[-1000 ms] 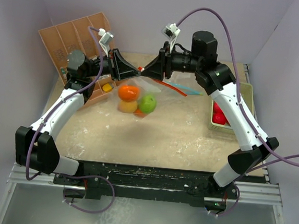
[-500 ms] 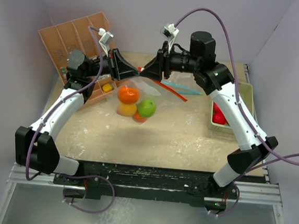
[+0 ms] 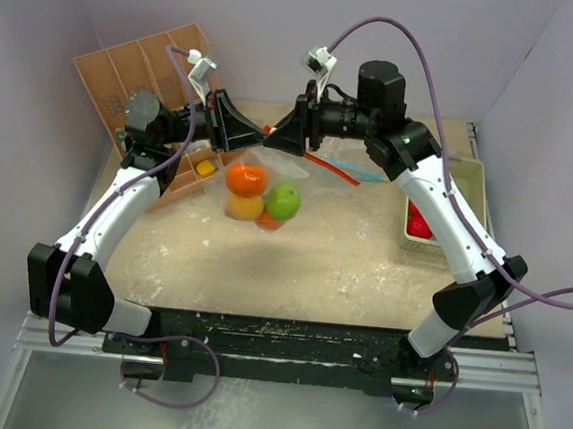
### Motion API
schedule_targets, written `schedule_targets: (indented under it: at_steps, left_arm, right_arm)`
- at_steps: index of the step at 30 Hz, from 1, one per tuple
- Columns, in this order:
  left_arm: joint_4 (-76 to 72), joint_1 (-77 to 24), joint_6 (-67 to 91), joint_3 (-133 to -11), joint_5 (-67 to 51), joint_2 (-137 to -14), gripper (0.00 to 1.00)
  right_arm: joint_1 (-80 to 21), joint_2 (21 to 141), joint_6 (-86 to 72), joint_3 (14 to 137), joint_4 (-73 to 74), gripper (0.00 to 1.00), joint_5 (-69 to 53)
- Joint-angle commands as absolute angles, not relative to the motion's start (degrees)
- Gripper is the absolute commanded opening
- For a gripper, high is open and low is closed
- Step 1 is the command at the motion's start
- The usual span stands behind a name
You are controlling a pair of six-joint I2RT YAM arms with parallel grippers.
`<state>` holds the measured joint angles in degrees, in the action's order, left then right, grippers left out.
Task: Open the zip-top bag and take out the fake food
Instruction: Unzip the zipper food storage bag.
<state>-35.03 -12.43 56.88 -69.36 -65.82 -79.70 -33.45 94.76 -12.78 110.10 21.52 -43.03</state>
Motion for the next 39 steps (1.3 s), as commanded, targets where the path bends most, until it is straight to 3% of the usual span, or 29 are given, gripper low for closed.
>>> schedule_targets:
  at_steps: [1, 4, 9, 14, 16, 27, 39]
  left_arm:
    - [-38.7, -12.4, 56.9, -70.8, -65.1, -77.6, 0.0]
    - [-38.6, -12.4, 56.9, -70.4, -65.3, -77.0, 0.0]
    - [-36.5, -12.4, 55.5, -69.9, -64.6, -76.3, 0.0]
    - [-36.6, -12.4, 55.4, -70.0, -64.3, -76.6, 0.0]
    - [-36.5, -12.4, 55.4, -70.3, -64.4, -76.9, 0.0]
    - [-40.8, -9.9, 59.5, -69.5, -62.1, -76.6, 0.0]
    - [-46.2, -2.9, 66.4, -69.5, -61.0, -76.2, 0.0]
  right_arm:
    - [-33.7, 94.0, -13.7, 112.0, 18.8, 0.46, -45.3]
    - [-33.7, 94.2, -14.7, 112.2, 18.0, 0.36, -46.6]
    - [-33.7, 93.3, -15.4, 112.2, 17.3, 0.28, -47.8]
    - [-33.7, 92.4, -15.1, 111.5, 17.6, 0.13, -48.5]
    - [-33.7, 92.0, -14.9, 111.0, 17.6, 0.01, -48.6]
    - [-32.2, 89.2, -12.3, 106.5, 18.9, 0.0, -48.7]
    - [-23.3, 83.9, -11.4, 99.9, 19.3, 0.0, -53.8]
